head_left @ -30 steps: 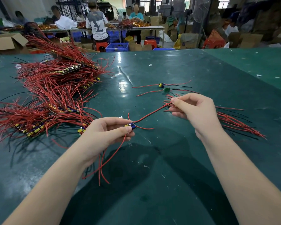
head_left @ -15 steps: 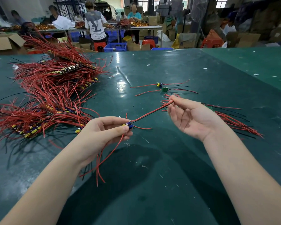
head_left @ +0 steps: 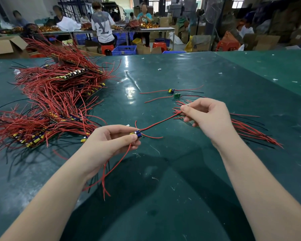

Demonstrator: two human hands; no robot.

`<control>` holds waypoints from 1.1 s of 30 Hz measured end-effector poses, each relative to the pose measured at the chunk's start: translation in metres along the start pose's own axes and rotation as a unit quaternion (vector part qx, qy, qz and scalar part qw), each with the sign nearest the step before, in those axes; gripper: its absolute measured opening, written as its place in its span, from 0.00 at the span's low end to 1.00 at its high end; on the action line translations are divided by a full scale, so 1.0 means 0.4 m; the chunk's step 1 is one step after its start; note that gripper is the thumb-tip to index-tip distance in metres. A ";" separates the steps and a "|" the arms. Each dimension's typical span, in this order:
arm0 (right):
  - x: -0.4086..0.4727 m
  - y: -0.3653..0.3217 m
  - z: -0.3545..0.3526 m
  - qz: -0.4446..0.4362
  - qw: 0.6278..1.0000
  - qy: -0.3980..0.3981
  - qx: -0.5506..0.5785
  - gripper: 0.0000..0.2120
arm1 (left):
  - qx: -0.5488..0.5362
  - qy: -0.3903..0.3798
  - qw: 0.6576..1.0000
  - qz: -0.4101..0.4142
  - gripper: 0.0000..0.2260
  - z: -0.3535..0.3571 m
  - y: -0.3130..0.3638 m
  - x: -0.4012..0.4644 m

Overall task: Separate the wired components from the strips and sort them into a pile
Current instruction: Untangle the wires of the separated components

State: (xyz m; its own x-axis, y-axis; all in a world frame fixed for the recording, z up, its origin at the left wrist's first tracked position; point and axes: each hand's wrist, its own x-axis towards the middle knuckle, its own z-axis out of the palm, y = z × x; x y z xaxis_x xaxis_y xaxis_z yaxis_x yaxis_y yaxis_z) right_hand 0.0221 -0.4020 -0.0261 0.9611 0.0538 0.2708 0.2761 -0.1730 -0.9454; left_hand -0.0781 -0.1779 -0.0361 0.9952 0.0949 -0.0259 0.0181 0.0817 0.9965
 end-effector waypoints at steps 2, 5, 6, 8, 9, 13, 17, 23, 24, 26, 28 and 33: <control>-0.002 0.011 0.008 -0.069 0.990 0.036 -0.118 0.08 | 0.009 -0.004 1.000 -0.002 0.11 0.001 -0.001 0.001; -0.013 0.015 0.018 -0.154 0.952 0.068 -0.254 0.07 | 0.013 -0.004 1.000 -0.003 0.11 0.002 0.000 0.003; -0.016 0.014 0.020 -0.173 0.942 0.073 -0.279 0.07 | 0.012 -0.003 1.000 -0.002 0.10 0.002 0.000 0.003; -0.018 0.011 0.023 -0.202 0.923 0.088 -0.315 0.07 | 0.012 -0.004 1.000 -0.002 0.09 0.001 -0.001 0.003; -0.019 0.012 0.024 -0.207 0.920 0.094 -0.318 0.06 | 0.011 -0.005 1.000 -0.002 0.09 0.001 -0.002 0.002; -0.020 0.011 0.025 -0.117 0.979 0.076 -0.152 0.07 | -0.006 0.004 1.000 -0.002 0.08 -0.003 -0.004 0.003; -0.013 -0.003 0.025 0.054 0.993 0.026 0.102 0.06 | -0.029 0.012 1.000 -0.002 0.08 -0.010 -0.004 0.006; -0.010 -0.022 0.007 0.309 0.855 -0.109 0.401 0.03 | -0.035 0.008 0.999 0.003 0.10 -0.014 0.001 0.006; -0.011 -0.020 0.009 0.317 0.842 -0.118 0.421 0.02 | -0.038 0.007 0.999 0.004 0.11 -0.014 0.003 0.005; -0.013 -0.020 0.011 0.322 0.820 -0.127 0.456 0.01 | -0.036 0.002 0.999 0.005 0.12 -0.012 0.005 0.003; -0.014 -0.022 0.012 0.315 0.808 -0.131 0.480 0.02 | -0.026 0.000 1.000 0.008 0.12 -0.009 0.005 0.001; -0.023 -0.030 0.025 0.267 0.803 -0.120 0.519 0.02 | -0.028 -0.008 1.000 0.011 0.12 -0.001 0.012 -0.003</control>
State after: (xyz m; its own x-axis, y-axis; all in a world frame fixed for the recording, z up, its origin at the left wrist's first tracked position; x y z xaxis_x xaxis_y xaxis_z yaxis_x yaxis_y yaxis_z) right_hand 0.0100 -0.3904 -0.0190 0.8787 0.4540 -0.1473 -0.4464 0.6726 -0.5901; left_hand -0.0794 -0.1774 -0.0314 0.9967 0.0808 -0.0029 -0.0081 0.1349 0.9908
